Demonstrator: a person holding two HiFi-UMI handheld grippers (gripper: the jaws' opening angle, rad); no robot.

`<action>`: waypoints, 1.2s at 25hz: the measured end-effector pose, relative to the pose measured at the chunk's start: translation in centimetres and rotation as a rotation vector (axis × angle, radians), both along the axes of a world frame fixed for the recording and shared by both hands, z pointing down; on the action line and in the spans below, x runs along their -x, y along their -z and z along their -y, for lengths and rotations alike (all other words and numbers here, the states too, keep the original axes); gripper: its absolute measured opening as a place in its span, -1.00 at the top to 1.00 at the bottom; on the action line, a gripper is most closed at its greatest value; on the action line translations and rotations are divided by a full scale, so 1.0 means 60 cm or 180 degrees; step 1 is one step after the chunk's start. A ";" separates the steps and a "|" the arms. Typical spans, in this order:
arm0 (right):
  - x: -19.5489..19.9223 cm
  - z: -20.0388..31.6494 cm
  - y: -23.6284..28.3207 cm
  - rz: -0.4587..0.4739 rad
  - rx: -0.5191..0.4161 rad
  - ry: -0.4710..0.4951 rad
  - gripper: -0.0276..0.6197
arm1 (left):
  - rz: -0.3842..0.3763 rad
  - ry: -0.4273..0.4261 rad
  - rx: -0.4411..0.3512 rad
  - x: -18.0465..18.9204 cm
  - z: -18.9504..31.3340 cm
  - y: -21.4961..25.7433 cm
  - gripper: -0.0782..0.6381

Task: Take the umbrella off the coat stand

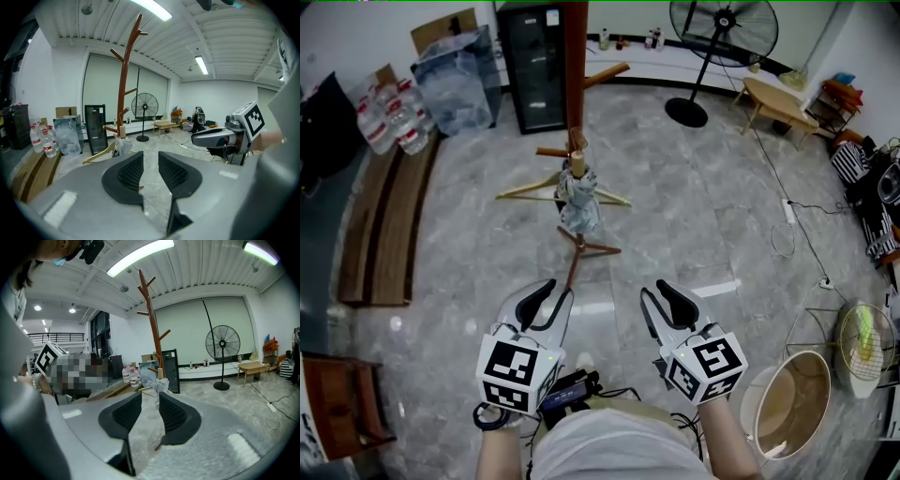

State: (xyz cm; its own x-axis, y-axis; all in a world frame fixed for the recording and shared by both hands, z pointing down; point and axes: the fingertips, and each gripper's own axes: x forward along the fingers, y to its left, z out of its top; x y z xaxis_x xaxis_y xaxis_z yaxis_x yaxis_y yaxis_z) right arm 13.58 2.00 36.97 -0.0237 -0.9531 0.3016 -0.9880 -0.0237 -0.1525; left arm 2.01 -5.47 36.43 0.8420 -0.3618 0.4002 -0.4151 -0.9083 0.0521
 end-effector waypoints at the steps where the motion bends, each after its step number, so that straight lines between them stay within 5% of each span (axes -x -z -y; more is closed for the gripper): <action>1: -0.001 0.008 0.000 -0.0001 0.0001 -0.0004 0.56 | -0.0001 -0.0004 0.0001 -0.001 0.009 0.000 0.50; 30: 0.008 0.148 0.002 -0.0064 0.0033 0.0094 0.50 | 0.0006 -0.0052 -0.0039 -0.008 0.130 -0.003 0.49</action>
State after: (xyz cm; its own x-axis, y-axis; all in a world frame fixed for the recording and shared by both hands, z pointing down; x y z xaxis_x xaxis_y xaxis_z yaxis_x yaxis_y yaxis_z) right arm 13.07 -6.86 36.85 -0.0455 -0.9489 0.3122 -0.9912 0.0039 -0.1327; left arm 2.48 -13.29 36.60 0.8471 -0.3529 0.3974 -0.4003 -0.9155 0.0402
